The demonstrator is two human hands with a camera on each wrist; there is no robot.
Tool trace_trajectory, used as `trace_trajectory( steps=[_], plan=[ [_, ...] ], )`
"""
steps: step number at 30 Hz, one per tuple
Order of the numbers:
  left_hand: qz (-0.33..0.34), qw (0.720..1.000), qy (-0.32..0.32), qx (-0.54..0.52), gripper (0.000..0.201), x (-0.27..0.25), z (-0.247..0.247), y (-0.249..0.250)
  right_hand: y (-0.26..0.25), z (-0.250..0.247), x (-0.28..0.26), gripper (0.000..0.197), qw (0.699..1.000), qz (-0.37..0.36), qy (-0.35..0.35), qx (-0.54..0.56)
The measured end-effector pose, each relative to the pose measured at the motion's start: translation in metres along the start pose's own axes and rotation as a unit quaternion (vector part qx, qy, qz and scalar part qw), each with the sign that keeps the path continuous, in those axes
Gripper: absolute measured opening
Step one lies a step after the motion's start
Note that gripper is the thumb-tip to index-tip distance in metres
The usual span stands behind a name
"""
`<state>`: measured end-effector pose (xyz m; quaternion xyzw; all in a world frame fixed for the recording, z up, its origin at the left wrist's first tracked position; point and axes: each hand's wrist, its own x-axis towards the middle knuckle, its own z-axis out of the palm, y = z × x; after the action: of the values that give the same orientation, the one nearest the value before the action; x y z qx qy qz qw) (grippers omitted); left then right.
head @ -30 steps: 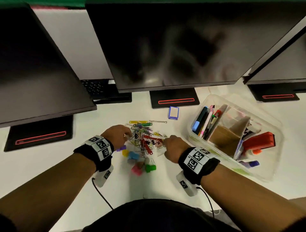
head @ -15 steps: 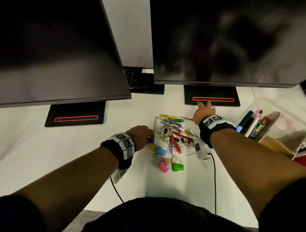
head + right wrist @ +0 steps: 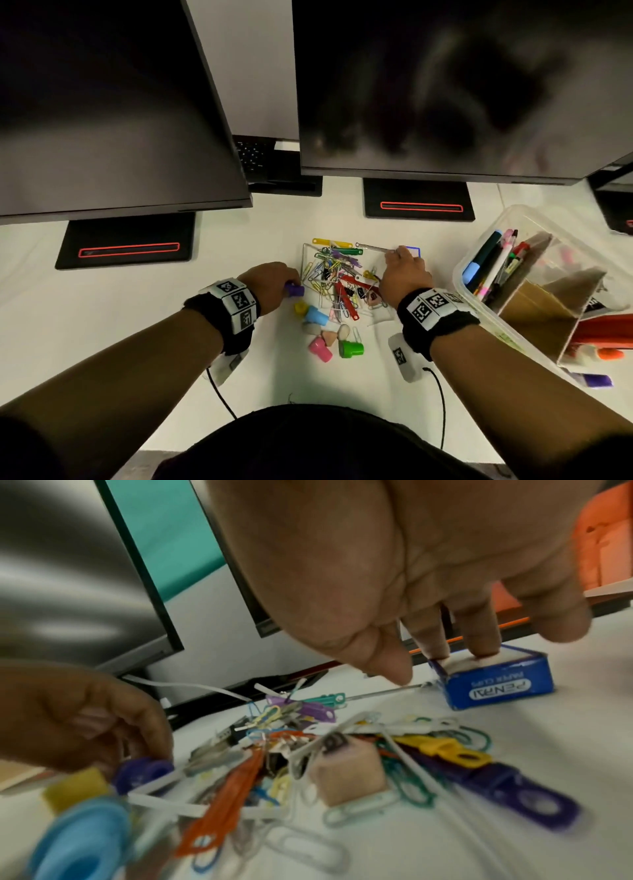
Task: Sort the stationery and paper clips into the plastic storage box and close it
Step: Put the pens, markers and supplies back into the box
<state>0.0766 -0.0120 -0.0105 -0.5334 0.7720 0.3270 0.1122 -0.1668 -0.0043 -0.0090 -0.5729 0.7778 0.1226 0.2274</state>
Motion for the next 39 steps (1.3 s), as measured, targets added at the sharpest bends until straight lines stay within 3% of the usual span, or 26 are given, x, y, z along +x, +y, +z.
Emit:
trace_trajectory(
  steps=[4,9,14,19,22,26,33,39],
  plan=[
    [-0.003,1.000,0.011,-0.005,0.030,0.000,0.005,0.002,0.007,-0.005,0.003,0.051,0.993,0.054,0.075,0.069],
    [-0.011,0.999,0.029,0.022,0.027,-0.001,0.009,0.006,0.014,-0.003,0.011,0.052,0.993,0.063,0.019,0.097],
    [-0.031,0.999,0.038,-0.001,0.029,-0.003,0.013,0.005,0.013,-0.006,-0.003,0.052,0.985,0.057,0.043,0.154],
    [-0.013,0.993,0.086,-0.079,0.049,-0.004,0.000,0.015,0.004,-0.029,-0.022,0.052,0.971,-0.002,0.105,0.216],
    [0.024,0.991,0.120,-0.058,0.041,0.000,-0.006,0.023,0.005,-0.048,-0.036,0.052,0.963,-0.044,0.082,0.253],
    [0.042,0.991,0.115,-0.046,0.028,0.005,-0.007,0.044,0.019,-0.077,-0.065,0.047,0.957,-0.082,0.077,0.268],
    [0.117,0.987,0.097,-0.047,0.020,0.013,-0.007,0.093,0.097,-0.127,-0.101,0.006,0.941,0.016,0.173,0.291],
    [0.137,0.988,0.071,-0.031,0.019,0.022,0.004,0.115,0.181,-0.136,-0.131,0.011,0.948,0.145,0.157,0.237]
  ],
)
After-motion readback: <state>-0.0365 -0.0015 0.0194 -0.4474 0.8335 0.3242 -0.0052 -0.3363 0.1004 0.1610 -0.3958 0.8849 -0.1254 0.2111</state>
